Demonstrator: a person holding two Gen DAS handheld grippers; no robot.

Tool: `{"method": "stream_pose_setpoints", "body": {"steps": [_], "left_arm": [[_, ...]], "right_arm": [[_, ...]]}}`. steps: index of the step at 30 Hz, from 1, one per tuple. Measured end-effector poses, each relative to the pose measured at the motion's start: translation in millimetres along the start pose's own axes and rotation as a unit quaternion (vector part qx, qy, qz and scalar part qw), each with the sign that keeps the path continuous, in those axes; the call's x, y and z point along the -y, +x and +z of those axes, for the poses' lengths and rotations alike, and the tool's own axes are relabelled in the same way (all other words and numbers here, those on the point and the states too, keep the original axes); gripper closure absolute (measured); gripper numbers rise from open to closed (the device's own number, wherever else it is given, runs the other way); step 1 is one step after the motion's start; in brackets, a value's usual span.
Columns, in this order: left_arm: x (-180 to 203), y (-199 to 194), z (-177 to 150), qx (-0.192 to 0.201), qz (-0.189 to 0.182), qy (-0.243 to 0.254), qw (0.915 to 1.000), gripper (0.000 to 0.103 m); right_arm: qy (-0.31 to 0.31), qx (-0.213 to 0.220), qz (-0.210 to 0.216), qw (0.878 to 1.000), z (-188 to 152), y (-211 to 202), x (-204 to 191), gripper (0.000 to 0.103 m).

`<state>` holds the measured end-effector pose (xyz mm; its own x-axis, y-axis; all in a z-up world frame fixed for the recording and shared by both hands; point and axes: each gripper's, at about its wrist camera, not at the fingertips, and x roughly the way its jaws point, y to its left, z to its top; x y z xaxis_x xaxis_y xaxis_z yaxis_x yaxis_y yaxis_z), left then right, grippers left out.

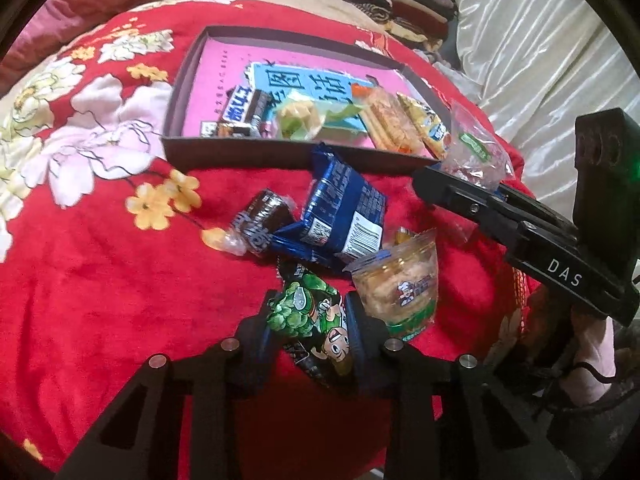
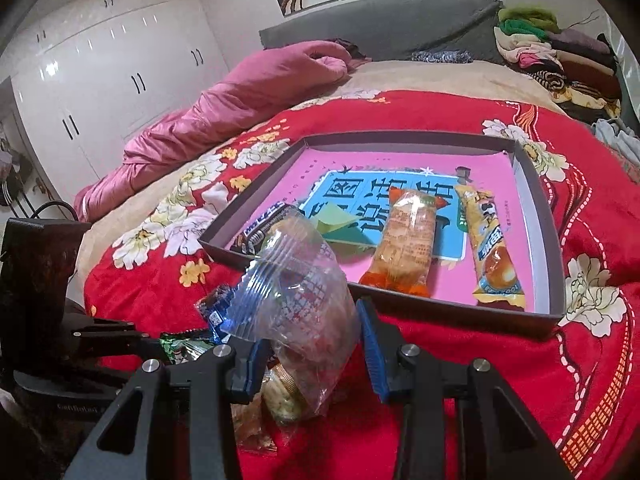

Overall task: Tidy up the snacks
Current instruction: 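Grasp the green cartoon candy bag with the left gripper while the right grasps a clear bag, then carry the green candy bag and clear bag up over the pink tray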

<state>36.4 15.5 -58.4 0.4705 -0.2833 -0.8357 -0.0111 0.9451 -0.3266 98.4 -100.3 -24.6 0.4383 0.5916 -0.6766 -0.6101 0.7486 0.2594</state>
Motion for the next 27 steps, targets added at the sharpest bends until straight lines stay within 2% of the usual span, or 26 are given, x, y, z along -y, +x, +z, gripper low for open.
{"method": "stream_pose_setpoints", "body": {"steps": [13, 27], "left_arm": [[-11.5, -41.4, 11.5, 0.062, 0.016, -0.003, 0.9980, 0.073], [-17.1, -55.2, 26.4, 0.091, 0.023, -0.012, 0.9955, 0.073]], "right_arm": [[0.023, 0.038, 0.007, 0.999, 7.1, -16.7, 11.2, 0.061], [0.032, 0.064, 0.013, 0.997, 15.1, -25.2, 19.8, 0.061]]}}
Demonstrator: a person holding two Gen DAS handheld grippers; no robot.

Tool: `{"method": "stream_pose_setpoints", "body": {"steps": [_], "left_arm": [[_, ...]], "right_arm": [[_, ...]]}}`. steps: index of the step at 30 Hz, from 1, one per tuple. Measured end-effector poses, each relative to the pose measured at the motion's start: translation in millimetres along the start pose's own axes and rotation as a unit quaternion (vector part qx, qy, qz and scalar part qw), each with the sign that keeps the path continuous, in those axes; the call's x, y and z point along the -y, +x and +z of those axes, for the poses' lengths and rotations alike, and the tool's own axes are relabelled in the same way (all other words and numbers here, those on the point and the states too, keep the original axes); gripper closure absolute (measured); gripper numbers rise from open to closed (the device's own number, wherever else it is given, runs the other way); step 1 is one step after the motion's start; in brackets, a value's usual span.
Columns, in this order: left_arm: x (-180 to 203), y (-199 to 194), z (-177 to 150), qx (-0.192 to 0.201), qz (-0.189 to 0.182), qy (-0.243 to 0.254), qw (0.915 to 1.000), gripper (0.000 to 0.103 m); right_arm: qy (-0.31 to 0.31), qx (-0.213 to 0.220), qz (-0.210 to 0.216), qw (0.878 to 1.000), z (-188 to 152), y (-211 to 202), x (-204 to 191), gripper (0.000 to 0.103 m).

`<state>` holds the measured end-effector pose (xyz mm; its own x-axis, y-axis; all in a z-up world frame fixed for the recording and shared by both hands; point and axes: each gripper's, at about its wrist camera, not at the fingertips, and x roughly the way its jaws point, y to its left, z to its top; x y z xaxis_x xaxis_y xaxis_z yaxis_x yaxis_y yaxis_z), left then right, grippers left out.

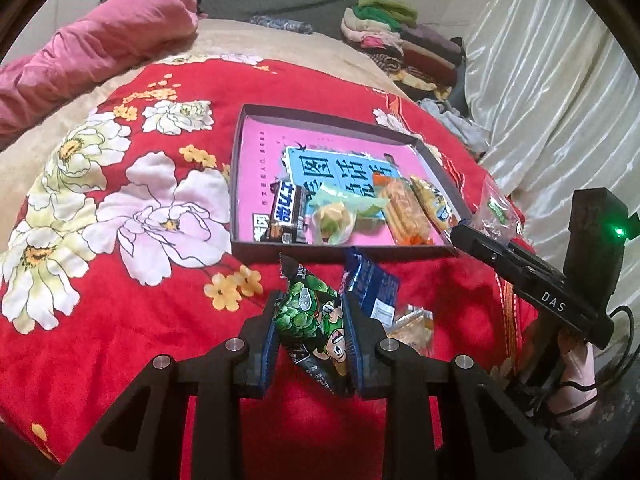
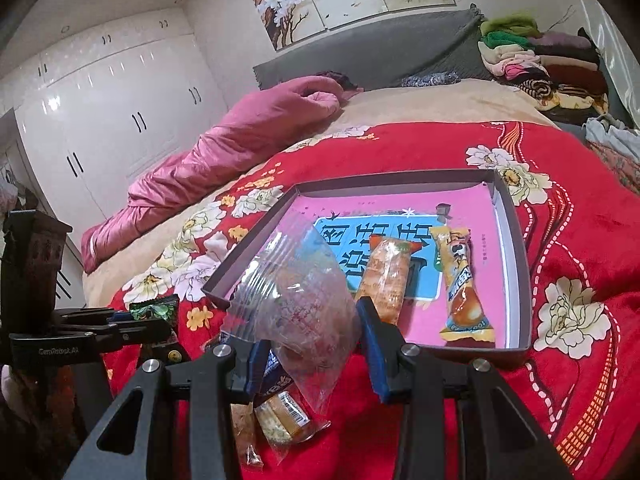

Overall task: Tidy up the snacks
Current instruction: 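Carry the green candy bag and clear bag up over the pink tray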

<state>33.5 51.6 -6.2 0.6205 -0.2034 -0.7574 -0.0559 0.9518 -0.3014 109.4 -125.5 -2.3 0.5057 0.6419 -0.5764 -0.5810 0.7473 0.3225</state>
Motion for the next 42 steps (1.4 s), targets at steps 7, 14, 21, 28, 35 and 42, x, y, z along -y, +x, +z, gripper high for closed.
{"method": "stream_pose_setpoints", "body": {"steps": [7, 14, 21, 28, 35, 42], "left_arm": [[1.2, 1.1, 10.5, 0.009, -0.002, -0.002, 1.0000, 0.073], [6.2, 7.1, 22.6, 0.014, -0.004, 0.002, 0.9999, 0.073], [13.9, 9.8, 37.0, 0.025, -0.008, 0.011, 0.9996, 0.073], [19.3, 16.9, 56.8, 0.040, -0.012, 0.012, 0.9991, 0.073], [15.3, 25.7, 71.5, 0.046, -0.006, 0.006, 0.9989, 0.073], [3.8, 39.8, 76.6, 0.042, 0.008, -0.001, 0.9991, 0.073]], "right_arm": [[-0.003, 0.006, 0.002, 1.000, 3.6, 0.2, 1.9, 0.061], [-0.001, 0.013, 0.004, 1.000, 6.3, -0.5, 4.8, 0.061], [0.003, 0.026, 0.000, 1.000, 11.7, -5.9, 9.2, 0.061], [0.017, 0.039, -0.010, 0.999, 18.5, -6.5, 20.3, 0.061], [0.027, 0.044, -0.018, 0.999, 23.6, -3.4, 29.3, 0.061], [0.029, 0.046, -0.025, 0.998, 26.0, -1.6, 33.0, 0.061]]}}
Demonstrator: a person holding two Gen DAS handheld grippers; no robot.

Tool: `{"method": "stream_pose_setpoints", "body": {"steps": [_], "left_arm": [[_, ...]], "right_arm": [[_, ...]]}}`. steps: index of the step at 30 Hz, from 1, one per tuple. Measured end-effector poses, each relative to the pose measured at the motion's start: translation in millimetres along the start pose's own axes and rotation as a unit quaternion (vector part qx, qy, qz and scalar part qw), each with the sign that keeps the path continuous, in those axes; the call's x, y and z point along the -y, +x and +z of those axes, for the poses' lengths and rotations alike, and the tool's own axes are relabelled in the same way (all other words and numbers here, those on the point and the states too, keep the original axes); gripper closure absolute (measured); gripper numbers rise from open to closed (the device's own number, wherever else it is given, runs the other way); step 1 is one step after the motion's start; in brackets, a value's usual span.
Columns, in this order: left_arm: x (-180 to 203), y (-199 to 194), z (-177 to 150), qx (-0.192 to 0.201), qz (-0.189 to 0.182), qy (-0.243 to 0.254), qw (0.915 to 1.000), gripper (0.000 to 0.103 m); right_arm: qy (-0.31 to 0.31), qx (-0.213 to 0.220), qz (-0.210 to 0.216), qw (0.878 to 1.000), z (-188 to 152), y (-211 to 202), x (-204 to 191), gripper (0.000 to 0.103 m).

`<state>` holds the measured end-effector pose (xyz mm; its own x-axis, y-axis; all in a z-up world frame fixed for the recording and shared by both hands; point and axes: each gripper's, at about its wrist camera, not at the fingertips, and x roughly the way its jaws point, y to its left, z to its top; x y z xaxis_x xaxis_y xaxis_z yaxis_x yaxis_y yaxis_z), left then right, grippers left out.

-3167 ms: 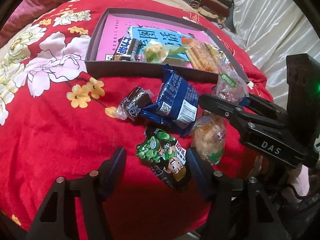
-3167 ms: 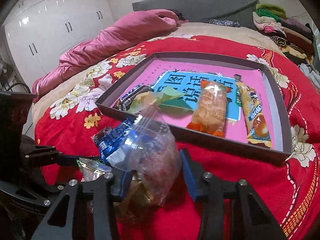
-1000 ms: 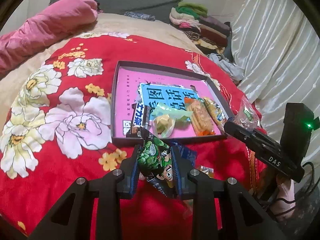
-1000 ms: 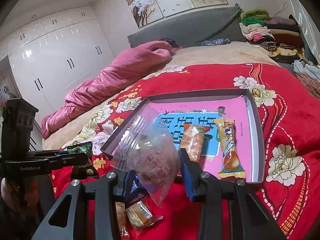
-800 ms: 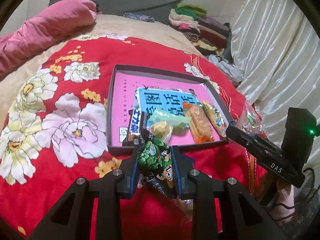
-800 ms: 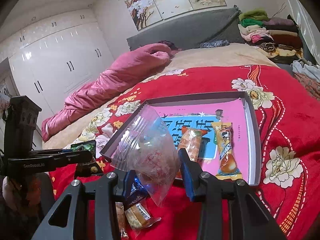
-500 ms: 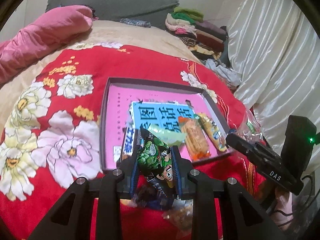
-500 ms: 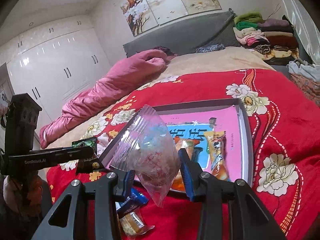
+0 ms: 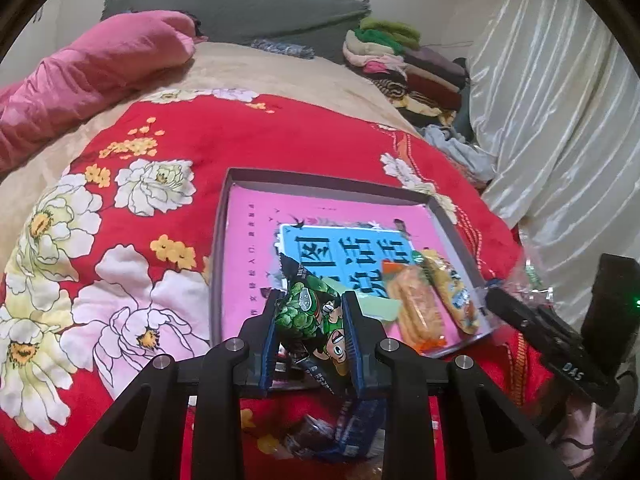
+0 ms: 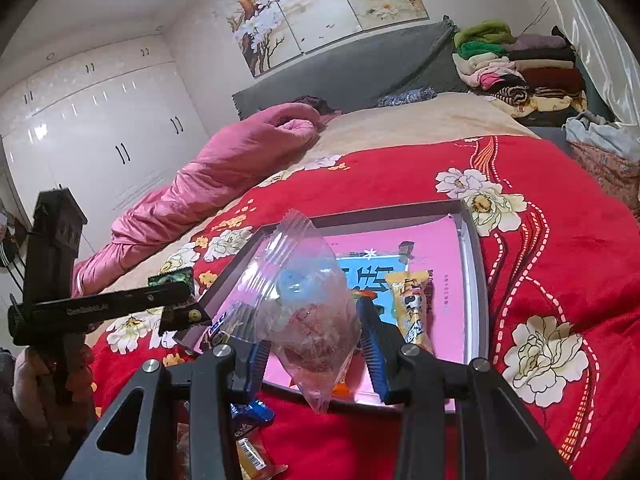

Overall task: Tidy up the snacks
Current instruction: 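Carry the green candy bag and clear bag up over the pink tray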

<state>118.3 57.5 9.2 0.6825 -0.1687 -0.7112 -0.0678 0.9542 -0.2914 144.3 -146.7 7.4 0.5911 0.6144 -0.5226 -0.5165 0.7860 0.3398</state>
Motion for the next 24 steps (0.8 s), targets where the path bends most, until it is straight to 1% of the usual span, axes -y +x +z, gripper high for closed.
{"method": "stream_pose_setpoints", "body": {"steps": [6, 10, 15, 17, 19, 24], "left_arm": [[-7.6, 10.6, 0.2, -0.004, 0.010, -0.002, 0.9999, 0.073], [-11.2, 15.1, 1.5, -0.004, 0.006, -0.010, 0.9999, 0.073], [-13.7, 24.7, 2.2, -0.005, 0.011, -0.009, 0.9999, 0.073], [-16.0, 28.9, -0.1, -0.010, 0.013, -0.012, 0.9998, 0.073], [-17.9, 30.8, -1.3, -0.010, 0.017, -0.012, 0.9997, 0.073], [-20.6, 34.6, -4.1, -0.013, 0.020, -0.014, 0.9996, 0.073]], "right_arm": [[-0.001, -0.001, -0.005, 1.000, 2.2, 4.4, 2.1, 0.061], [-0.001, -0.005, -0.008, 1.000, 4.2, 11.1, 5.3, 0.061], [-0.002, -0.012, -0.011, 1.000, 4.0, 18.7, 7.2, 0.061], [-0.006, -0.015, -0.017, 1.000, 3.6, 20.4, 6.6, 0.061], [-0.012, -0.022, -0.032, 0.999, 2.3, 22.3, 5.8, 0.061], [-0.008, -0.034, -0.041, 0.999, -0.2, 26.8, 9.1, 0.061]]}}
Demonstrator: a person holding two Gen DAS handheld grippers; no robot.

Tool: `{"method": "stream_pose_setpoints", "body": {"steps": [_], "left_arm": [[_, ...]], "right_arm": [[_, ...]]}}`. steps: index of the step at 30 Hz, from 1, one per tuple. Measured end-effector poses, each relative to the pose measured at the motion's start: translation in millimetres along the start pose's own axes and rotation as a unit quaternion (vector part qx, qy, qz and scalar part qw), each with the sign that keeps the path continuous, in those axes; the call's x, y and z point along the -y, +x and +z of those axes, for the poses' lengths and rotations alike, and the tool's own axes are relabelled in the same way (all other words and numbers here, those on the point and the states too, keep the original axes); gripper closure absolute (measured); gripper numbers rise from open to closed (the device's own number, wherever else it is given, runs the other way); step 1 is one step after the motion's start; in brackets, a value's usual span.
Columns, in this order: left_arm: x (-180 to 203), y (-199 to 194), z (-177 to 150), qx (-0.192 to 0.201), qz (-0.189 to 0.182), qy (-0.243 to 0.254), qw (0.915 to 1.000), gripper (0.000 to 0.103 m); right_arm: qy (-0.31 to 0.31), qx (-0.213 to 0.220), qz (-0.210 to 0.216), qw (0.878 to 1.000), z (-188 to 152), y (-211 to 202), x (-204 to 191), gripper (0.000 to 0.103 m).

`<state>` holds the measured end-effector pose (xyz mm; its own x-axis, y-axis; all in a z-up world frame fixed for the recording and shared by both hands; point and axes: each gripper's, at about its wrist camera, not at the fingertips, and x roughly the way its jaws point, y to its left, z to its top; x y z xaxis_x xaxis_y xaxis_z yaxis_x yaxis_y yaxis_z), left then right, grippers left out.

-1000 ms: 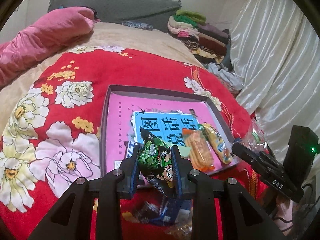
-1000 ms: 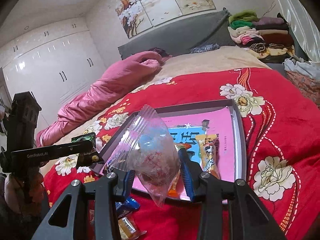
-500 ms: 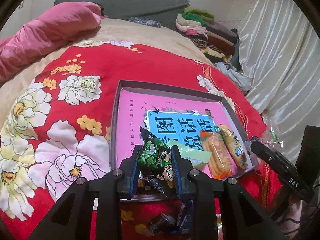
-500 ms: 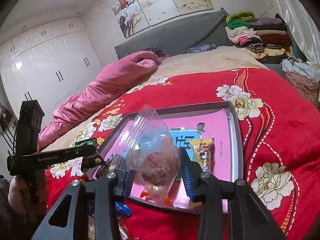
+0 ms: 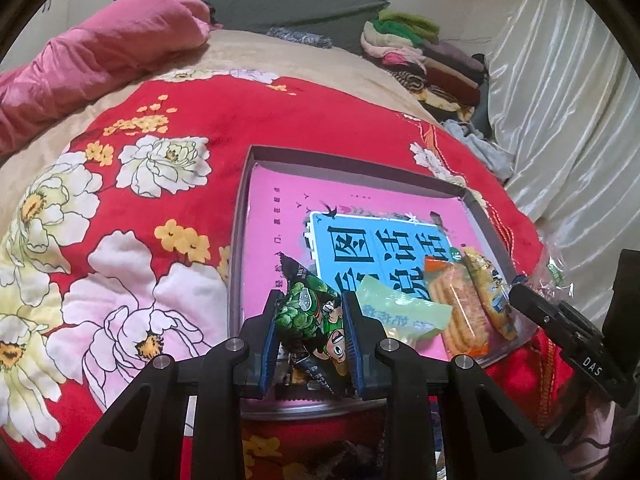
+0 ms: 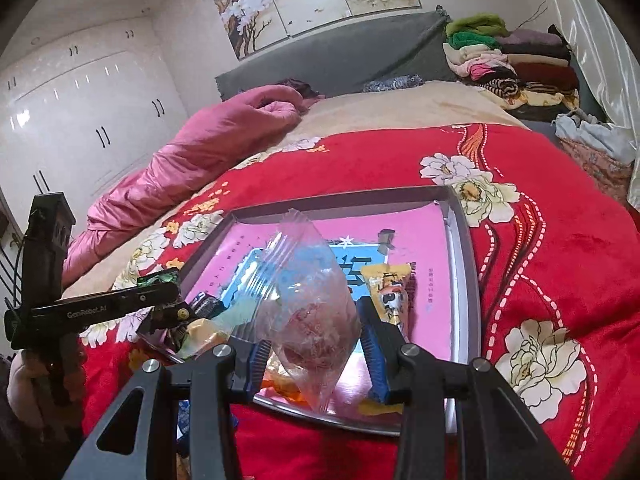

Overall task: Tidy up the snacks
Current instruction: 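Carry the green candy bag and clear bag up over the pink tray, then lower both bags into the tray and open both grippers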

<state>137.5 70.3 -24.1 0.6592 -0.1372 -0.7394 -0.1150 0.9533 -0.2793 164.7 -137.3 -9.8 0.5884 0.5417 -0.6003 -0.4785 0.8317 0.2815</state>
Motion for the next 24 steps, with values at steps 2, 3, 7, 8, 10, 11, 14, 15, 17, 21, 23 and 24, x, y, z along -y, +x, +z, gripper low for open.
{"method": "stream_pose_setpoints", "body": {"steps": [2, 3, 7, 8, 10, 11, 14, 15, 17, 21, 23, 24], "left_arm": [[0.7, 1.0, -1.5, 0.001, 0.001, 0.004, 1.0000, 0.073], [1.4, 1.0, -1.8, 0.002, 0.002, 0.006, 1.0000, 0.073], [5.9, 0.9, -3.1, 0.006, 0.009, 0.011, 0.9999, 0.073], [6.5, 1.2, -3.4, 0.005, 0.008, 0.011, 0.9999, 0.073], [8.9, 2.3, -4.7, 0.005, 0.008, 0.015, 0.9999, 0.073], [10.3, 2.6, -4.9, 0.004, 0.008, 0.016, 0.9998, 0.073], [16.1, 4.2, -6.4, 0.004, 0.010, 0.025, 0.9996, 0.073], [17.7, 5.0, -6.8, 0.004, 0.010, 0.027, 0.9996, 0.073], [19.4, 6.1, -7.0, 0.002, 0.006, 0.028, 0.9996, 0.073], [22.3, 7.8, -7.5, 0.000, 0.004, 0.031, 0.9995, 0.073], [23.0, 9.4, -7.6, -0.004, 0.003, 0.032, 0.9995, 0.073], [23.2, 10.4, -8.1, -0.006, 0.003, 0.031, 0.9995, 0.073]], "right_arm": [[0.000, -0.002, -0.004, 1.000, -0.7, 0.4, 1.3, 0.061], [0.001, -0.002, -0.005, 1.000, -0.5, 0.9, 2.0, 0.061], [0.005, -0.007, -0.009, 1.000, -0.5, 3.5, 4.7, 0.061], [0.004, -0.008, -0.010, 1.000, -0.5, 4.0, 4.5, 0.061], [0.000, -0.011, -0.011, 1.000, -0.6, 5.7, 3.4, 0.061], [-0.002, -0.013, -0.011, 1.000, -0.8, 6.7, 2.7, 0.061], [-0.012, -0.020, -0.012, 1.000, -1.6, 10.4, -1.8, 0.061], [-0.014, -0.021, -0.012, 1.000, -1.6, 11.9, -2.2, 0.061], [-0.016, -0.026, -0.016, 0.999, -2.5, 14.1, -2.4, 0.061], [-0.013, -0.028, -0.026, 0.999, -3.9, 16.0, 1.0, 0.061], [-0.011, -0.030, -0.028, 0.999, -4.3, 16.7, 2.5, 0.061], [-0.010, -0.031, -0.030, 0.999, -4.6, 16.9, 3.0, 0.061]]}}
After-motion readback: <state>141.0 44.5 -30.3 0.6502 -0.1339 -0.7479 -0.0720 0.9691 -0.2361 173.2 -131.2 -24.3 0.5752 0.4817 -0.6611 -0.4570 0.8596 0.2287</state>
